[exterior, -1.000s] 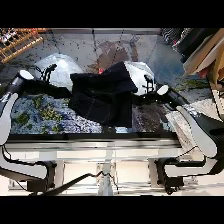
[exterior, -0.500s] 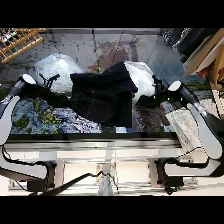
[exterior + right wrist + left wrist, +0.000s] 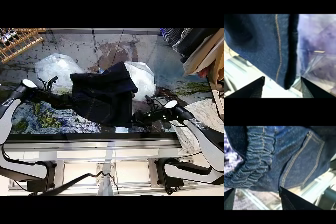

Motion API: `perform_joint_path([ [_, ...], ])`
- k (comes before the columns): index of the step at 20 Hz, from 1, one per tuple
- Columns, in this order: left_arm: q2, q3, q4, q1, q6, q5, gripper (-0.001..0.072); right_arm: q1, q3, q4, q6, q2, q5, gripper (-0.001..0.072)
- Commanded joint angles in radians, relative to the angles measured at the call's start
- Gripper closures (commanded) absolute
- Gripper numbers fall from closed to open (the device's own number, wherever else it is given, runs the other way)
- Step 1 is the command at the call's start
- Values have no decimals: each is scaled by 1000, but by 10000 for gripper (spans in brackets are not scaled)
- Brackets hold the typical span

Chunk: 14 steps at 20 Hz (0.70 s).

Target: Fold the clothes and pants, and hang the long-sleeved shirts on hangers.

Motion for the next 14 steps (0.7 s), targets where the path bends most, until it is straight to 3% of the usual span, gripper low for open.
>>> perform_joint_path([
  [1,-13,-2,-1,0,-48,15,125,51,-21,41,-18,-34,-29,190],
  [3,-14,-2,53,0,-82,21,125,76,-21,69,-19,-67,-69,218],
  [6,-15,-2,73,0,-153,101,141,95,-18,137,-60,-77,-126,443],
  [9,-18,-2,34,-24,-214,179,454,95,-15,168,-75,-69,-121,589],
  [10,-18,-2,34,-43,-214,196,610,95,-16,167,-76,-49,-111,675],
  [11,-18,-2,29,-55,-214,208,695,95,-16,167,-82,-19,-104,675],
  [14,-3,1,-17,-60,-198,200,697,92,-15,164,-87,88,-73,677],
])
